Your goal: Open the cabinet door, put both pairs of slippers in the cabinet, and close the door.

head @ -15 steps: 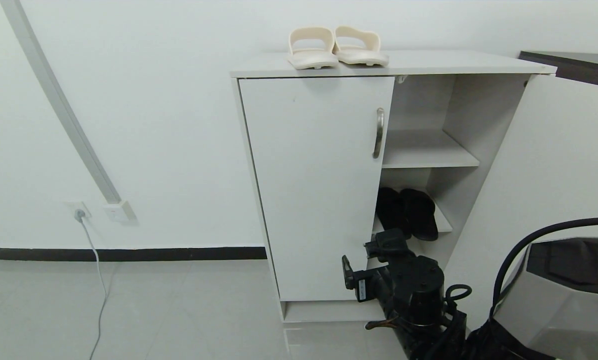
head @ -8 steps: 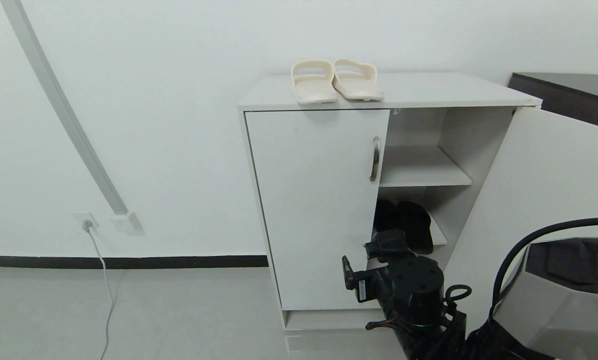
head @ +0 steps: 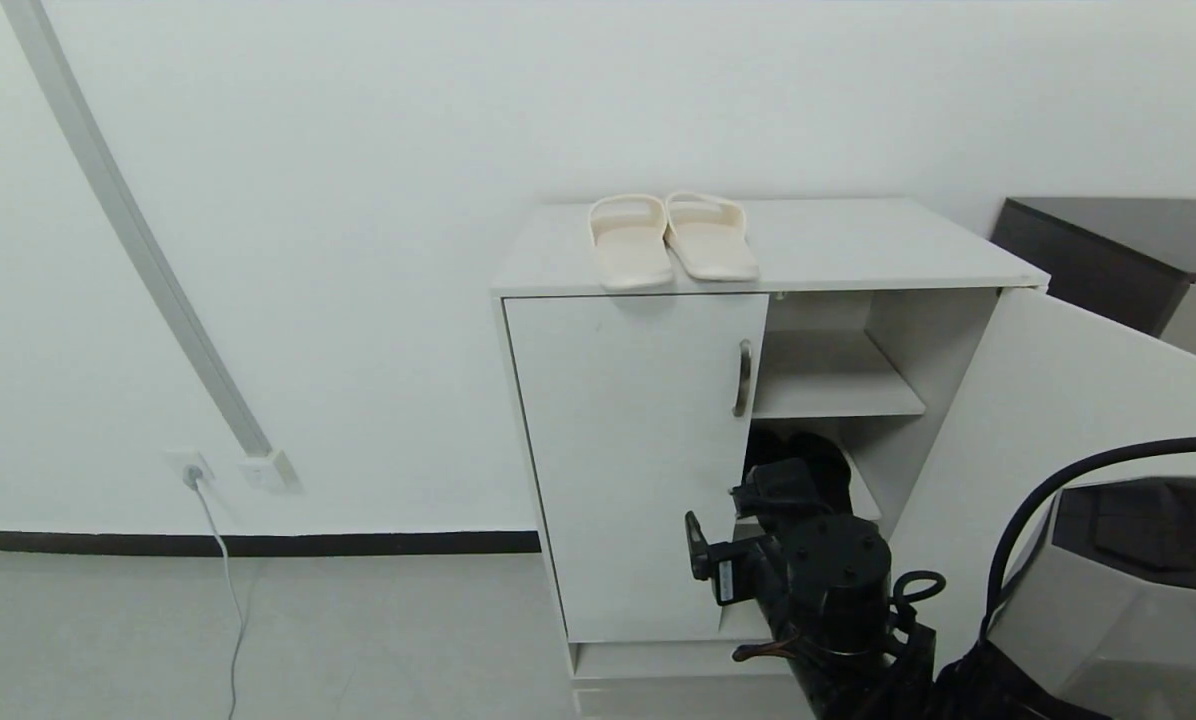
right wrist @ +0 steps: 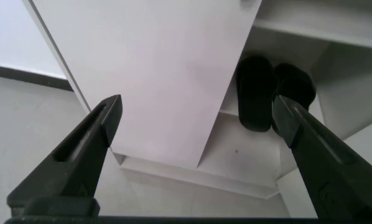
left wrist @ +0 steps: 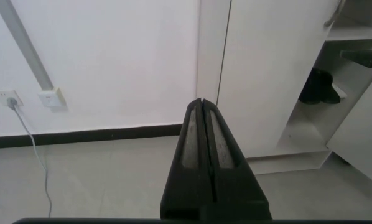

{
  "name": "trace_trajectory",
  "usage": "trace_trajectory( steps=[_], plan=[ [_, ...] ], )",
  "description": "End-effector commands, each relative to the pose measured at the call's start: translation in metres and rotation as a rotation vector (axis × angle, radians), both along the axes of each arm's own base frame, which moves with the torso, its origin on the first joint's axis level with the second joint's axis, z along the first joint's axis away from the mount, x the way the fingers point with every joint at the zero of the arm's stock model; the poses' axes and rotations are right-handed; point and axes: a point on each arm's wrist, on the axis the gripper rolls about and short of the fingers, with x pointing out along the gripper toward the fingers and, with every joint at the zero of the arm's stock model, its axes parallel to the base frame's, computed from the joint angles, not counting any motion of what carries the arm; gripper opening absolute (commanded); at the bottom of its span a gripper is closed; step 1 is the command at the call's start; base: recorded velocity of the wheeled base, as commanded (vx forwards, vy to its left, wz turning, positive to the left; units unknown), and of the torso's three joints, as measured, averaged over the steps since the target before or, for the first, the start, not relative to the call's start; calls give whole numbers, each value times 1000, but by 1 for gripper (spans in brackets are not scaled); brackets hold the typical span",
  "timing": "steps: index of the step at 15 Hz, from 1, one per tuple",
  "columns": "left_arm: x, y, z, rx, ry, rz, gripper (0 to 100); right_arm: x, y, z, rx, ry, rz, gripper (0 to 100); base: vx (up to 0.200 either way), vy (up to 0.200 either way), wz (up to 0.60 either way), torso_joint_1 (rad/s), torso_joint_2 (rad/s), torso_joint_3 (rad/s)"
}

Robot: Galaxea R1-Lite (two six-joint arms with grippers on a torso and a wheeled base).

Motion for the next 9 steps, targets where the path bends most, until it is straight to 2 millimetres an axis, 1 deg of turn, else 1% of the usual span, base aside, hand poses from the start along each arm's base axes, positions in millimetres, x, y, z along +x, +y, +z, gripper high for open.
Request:
trace_trajectory(
  steps=[1,9],
  plan=[
    [0,0,0,0,1,0,0,0,0,0,0,0,1,100,0,0,0,178,-476,-320],
    [0,0,0,0,3,0,0,0,0,0,-2,-1,2,100,0,0,0,196,-515,-316]
  ],
)
